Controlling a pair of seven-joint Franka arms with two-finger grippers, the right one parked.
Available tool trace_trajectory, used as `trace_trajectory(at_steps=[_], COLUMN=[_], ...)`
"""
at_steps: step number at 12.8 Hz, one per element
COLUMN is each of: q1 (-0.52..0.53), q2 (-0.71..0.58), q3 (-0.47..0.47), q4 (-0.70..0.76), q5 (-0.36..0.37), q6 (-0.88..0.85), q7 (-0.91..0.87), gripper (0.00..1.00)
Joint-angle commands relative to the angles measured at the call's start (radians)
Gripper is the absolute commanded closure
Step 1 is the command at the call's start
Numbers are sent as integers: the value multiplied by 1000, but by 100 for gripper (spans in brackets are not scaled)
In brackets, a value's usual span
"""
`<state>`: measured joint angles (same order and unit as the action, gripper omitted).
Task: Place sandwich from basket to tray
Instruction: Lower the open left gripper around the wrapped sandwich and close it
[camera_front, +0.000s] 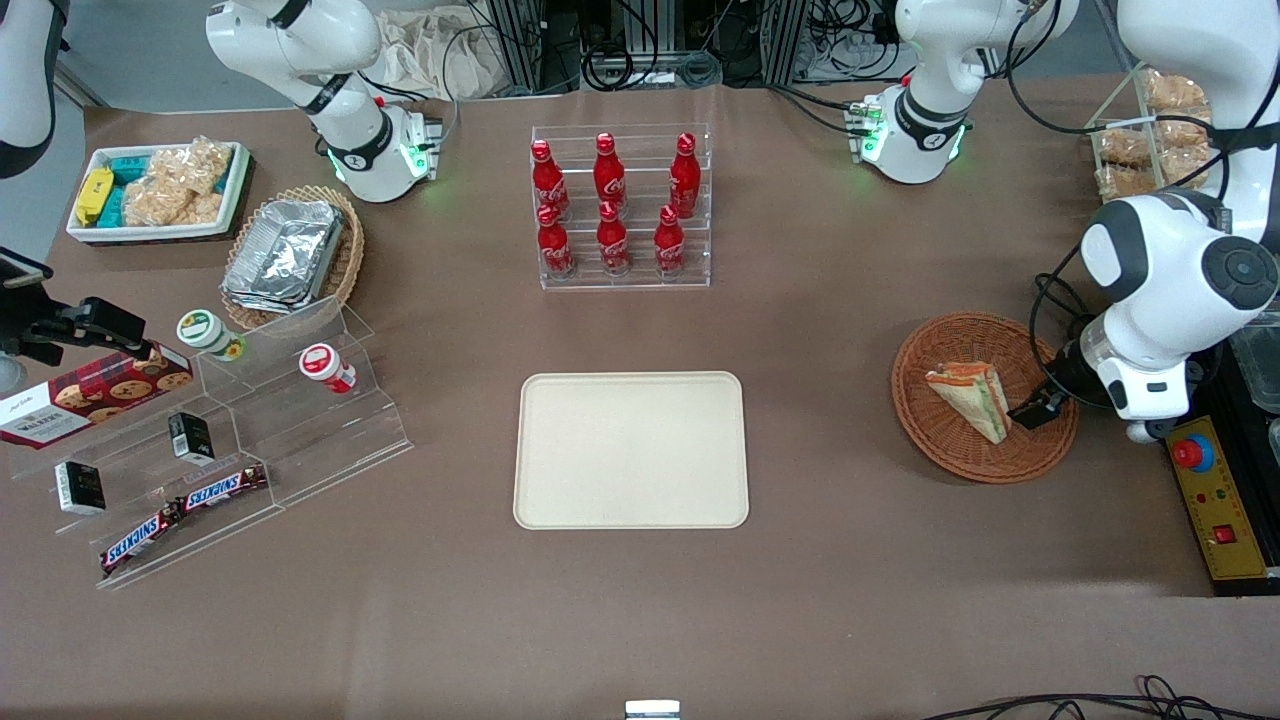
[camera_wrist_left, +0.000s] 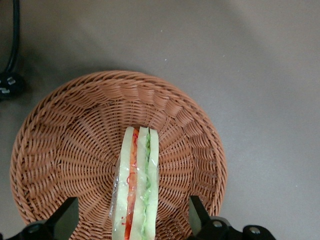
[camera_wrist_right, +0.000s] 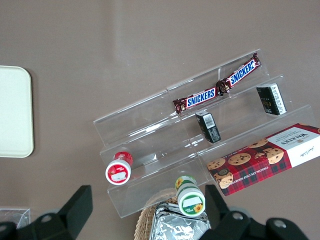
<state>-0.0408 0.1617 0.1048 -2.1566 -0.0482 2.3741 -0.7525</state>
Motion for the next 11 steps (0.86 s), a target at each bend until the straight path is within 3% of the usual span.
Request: trace_trajectory(at_steps=[1,11], q1=[-11,-54], q2=[-33,12], q3=[-5,-5], q4=[-51,-86], q5=[-16,-15], q6=[42,80], q7=[-57,-125], gripper=[1,1])
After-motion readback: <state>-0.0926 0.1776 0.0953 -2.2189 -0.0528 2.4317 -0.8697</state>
